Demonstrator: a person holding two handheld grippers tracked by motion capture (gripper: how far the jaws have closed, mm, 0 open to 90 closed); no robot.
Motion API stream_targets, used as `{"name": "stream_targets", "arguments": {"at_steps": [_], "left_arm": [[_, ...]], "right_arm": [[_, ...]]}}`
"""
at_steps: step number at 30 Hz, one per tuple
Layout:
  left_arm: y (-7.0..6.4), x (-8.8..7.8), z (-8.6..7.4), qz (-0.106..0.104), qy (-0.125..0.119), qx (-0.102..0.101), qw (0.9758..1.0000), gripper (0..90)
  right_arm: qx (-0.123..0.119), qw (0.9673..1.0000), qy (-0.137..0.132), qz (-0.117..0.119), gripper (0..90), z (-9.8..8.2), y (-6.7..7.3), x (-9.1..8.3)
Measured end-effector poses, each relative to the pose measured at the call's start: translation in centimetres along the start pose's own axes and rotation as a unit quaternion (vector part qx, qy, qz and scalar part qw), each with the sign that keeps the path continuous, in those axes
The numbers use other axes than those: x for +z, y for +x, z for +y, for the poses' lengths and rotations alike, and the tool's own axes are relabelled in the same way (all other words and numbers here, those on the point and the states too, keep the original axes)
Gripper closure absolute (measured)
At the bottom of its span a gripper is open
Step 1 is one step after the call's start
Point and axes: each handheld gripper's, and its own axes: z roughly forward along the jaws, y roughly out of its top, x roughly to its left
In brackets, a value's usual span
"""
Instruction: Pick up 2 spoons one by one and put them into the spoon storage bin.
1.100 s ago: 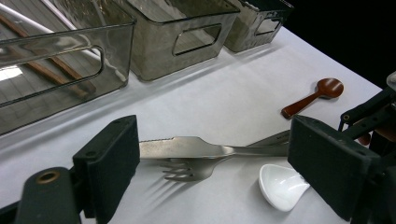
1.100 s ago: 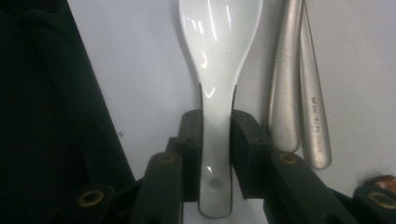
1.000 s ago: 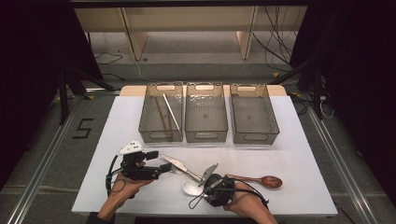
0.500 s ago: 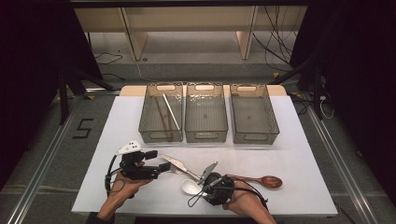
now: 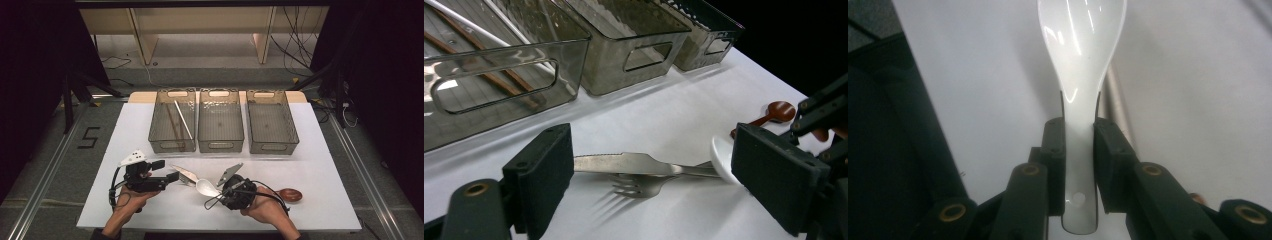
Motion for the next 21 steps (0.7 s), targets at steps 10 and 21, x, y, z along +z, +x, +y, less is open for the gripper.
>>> {"name": "stream_targets", "arguments": {"at_steps": [10,21], "left_arm": [[0.2,-0.6,-0.3,0.020,-0.010,0.021,0.9995,16.8],[0.3,-0.7,-0.6,0.021,-0.012,0.023,0.9994,16.8]], "right_arm": [[0.026,0.9979,-0.051,-0.030,77.1,2.1,-3.0,-2.5],[0.073,0.9913,-0.093,-0.059,77.1,4.2,-7.1,-3.6]]}}
